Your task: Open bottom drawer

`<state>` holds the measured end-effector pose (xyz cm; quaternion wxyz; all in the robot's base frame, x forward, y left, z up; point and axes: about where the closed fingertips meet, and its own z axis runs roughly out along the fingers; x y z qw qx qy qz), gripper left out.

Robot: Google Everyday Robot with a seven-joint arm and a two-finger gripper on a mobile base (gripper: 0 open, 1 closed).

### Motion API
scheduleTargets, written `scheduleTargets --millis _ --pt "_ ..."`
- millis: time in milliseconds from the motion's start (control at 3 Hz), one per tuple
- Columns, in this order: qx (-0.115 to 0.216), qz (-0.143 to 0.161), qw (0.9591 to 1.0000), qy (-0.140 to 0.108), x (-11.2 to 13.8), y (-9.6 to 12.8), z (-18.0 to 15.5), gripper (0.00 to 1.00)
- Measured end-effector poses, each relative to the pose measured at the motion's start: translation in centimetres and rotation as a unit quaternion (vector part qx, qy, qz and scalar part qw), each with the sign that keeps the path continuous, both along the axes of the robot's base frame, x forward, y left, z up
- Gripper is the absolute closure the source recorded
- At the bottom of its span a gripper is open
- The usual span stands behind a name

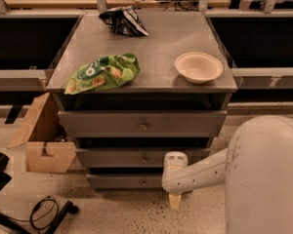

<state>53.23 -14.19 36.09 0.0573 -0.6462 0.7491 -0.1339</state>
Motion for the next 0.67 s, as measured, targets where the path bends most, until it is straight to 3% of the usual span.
scheduleTargets --millis 667 --pt "0.006 -0.007 0.9999 0.014 0.3 -0.5 -2.2 0.00"
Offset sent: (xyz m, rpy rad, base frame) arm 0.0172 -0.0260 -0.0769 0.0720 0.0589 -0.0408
